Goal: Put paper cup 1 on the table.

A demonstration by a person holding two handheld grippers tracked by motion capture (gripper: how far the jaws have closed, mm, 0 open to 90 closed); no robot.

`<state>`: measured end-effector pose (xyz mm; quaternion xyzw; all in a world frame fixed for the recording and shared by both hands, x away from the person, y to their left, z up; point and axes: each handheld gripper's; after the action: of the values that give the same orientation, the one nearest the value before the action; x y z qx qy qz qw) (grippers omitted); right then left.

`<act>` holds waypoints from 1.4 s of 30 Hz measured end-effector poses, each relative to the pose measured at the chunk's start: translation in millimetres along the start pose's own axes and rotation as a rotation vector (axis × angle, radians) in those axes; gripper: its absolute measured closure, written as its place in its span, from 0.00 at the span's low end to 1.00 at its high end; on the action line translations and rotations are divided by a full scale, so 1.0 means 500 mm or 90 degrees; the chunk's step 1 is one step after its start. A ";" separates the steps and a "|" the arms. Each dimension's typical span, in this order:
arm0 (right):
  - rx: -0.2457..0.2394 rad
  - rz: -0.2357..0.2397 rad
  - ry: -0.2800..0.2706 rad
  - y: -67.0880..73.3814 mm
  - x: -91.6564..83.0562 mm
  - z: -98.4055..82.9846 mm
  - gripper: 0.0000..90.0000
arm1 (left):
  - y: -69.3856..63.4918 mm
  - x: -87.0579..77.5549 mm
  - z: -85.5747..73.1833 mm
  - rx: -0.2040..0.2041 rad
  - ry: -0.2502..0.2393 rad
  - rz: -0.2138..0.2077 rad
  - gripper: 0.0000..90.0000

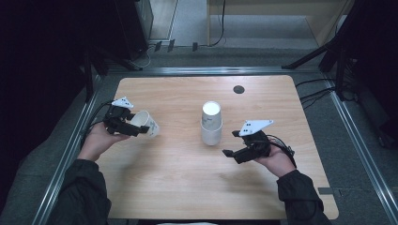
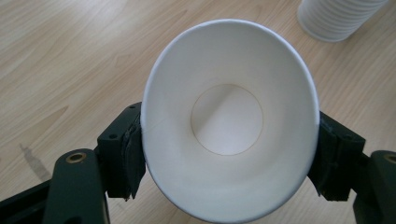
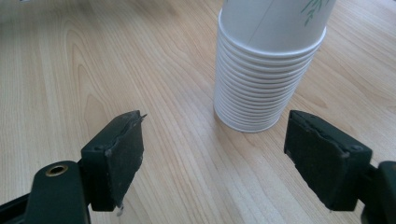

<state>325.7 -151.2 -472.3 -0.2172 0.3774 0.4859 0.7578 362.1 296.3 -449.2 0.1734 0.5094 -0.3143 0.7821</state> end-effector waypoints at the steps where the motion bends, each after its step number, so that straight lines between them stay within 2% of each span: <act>1: 0.001 0.000 0.001 0.000 0.000 0.000 0.22 | 0.002 0.003 -0.001 -0.003 0.006 0.004 0.28; 7: 0.005 0.000 0.002 -0.002 -0.001 -0.001 0.22 | 0.018 0.013 -0.007 -0.021 0.025 0.025 0.28; 9: 0.003 -0.002 0.000 -0.002 0.000 -0.002 0.22 | 0.021 0.018 -0.009 -0.024 0.033 0.044 0.28; 17: -0.002 -0.001 0.012 0.000 0.006 -0.002 0.22 | 0.036 0.039 -0.014 -0.043 0.069 0.067 0.28; 20: -0.001 -0.001 0.012 -0.001 0.006 -0.002 0.22 | 0.037 0.048 -0.014 -0.042 0.090 0.076 0.27; 23: 0.000 -0.002 0.012 -0.002 0.005 -0.002 0.22 | 0.035 0.052 -0.013 -0.035 0.095 0.080 0.27; 30: -0.001 0.000 0.013 -0.001 0.006 -0.002 0.22 | 0.032 0.057 -0.008 -0.035 0.097 0.088 0.25; 33: 0.000 0.000 0.013 -0.001 0.006 -0.003 0.22 | 0.032 0.058 -0.007 -0.037 0.094 0.073 0.25; 42: -0.002 0.002 0.013 -0.001 0.006 -0.002 0.22 | 0.032 0.062 -0.004 -0.039 0.098 0.069 0.23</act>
<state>326.5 -150.3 -475.6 -0.2230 0.3849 0.4853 0.7527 380.3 299.5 -478.7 0.2004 0.5670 -0.2415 0.7616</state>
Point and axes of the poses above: each handheld gripper's, and its own axes: x roughly forward along the jaws, z roughly out of its top, y roughly to its left, and after that the axes turned 13 degrees about y, right-handed
